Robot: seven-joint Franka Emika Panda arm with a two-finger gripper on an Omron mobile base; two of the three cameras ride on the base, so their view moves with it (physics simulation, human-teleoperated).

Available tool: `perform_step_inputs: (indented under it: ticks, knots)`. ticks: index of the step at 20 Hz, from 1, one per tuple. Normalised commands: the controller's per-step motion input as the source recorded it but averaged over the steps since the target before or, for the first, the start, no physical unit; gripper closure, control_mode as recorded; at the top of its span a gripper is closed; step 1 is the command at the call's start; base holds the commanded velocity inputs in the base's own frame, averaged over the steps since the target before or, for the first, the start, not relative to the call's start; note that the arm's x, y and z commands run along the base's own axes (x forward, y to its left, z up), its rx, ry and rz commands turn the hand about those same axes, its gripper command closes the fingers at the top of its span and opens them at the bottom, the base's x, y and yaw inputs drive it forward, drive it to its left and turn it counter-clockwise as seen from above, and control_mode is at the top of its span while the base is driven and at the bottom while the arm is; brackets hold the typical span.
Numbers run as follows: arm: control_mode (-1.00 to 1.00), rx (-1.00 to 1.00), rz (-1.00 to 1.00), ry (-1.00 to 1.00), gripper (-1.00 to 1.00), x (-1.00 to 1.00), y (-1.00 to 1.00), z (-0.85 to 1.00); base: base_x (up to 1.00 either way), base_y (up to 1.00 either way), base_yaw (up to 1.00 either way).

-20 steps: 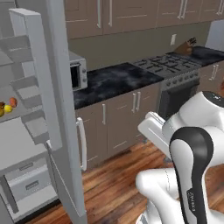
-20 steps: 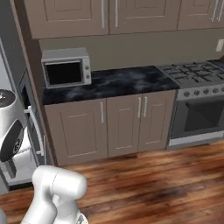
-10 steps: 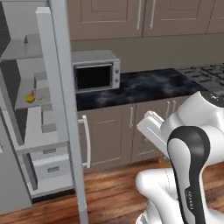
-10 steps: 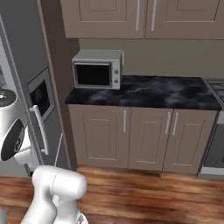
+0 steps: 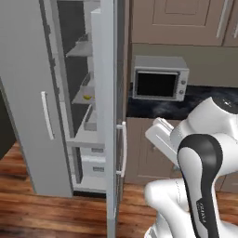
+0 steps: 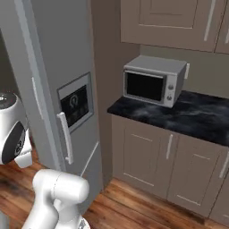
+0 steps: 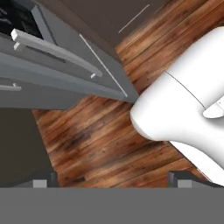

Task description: Take the orange and lemon from the highest rack and move them to the second highest rack where the sweet potato and chicken drumstick are located, to maximize freezer space. Close the freezer door after rearranging.

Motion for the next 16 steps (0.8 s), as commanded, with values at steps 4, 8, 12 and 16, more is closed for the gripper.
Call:
perform_step_inputs:
  ticks: [4, 8, 12, 16]
  knots:
    - [1.0, 0.0, 0.0, 0.0, -1.0, 0.0, 0.0, 0.0, 0.23, -0.41, 0.56]
    - [1.0, 0.0, 0.0, 0.0, -1.0, 0.0, 0.0, 0.0, 0.0, -0.71, 0.26]
    - [1.0, 0.0, 0.0, 0.0, -1.0, 0.0, 0.0, 0.0, 0.01, -0.68, 0.21]
    - [1.0, 0.0, 0.0, 0.0, -1.0, 0.0, 0.0, 0.0, 0.24, -0.48, 0.24]
